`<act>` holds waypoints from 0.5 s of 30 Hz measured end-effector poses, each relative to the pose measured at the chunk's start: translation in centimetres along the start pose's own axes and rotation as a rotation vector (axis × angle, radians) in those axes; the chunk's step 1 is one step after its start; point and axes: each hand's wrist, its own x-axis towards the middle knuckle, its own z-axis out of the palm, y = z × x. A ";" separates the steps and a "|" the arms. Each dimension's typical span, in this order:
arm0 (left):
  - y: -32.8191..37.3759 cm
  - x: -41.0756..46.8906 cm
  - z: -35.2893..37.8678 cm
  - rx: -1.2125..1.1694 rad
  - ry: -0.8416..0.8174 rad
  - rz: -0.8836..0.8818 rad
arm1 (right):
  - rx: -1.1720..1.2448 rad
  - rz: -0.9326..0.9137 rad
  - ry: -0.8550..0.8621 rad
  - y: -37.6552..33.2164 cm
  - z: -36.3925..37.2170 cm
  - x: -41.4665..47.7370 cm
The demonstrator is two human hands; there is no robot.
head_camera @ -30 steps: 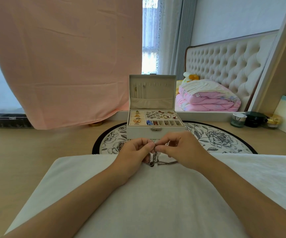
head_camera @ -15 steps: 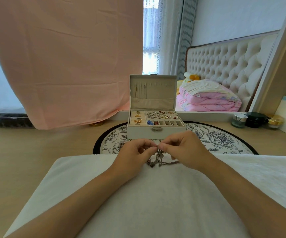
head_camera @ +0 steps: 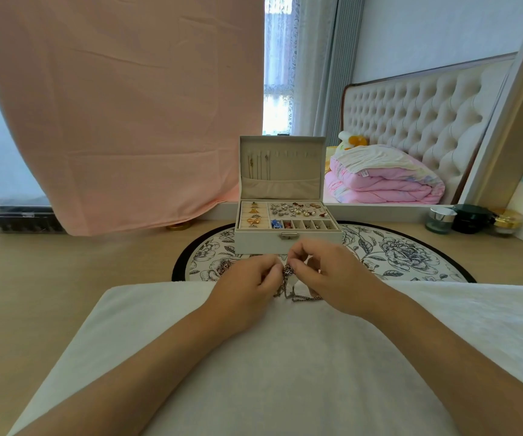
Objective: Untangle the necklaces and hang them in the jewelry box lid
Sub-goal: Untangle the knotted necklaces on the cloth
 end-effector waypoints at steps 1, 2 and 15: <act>0.0 0.0 0.1 -0.066 0.007 -0.046 | 0.029 0.017 -0.012 -0.1 0.1 0.0; 0.1 0.1 0.2 -0.095 0.019 -0.078 | 0.039 0.036 -0.036 -0.1 0.1 0.0; 0.7 -0.2 -0.2 -0.450 0.070 -0.094 | 0.341 0.174 0.026 0.3 1.0 0.3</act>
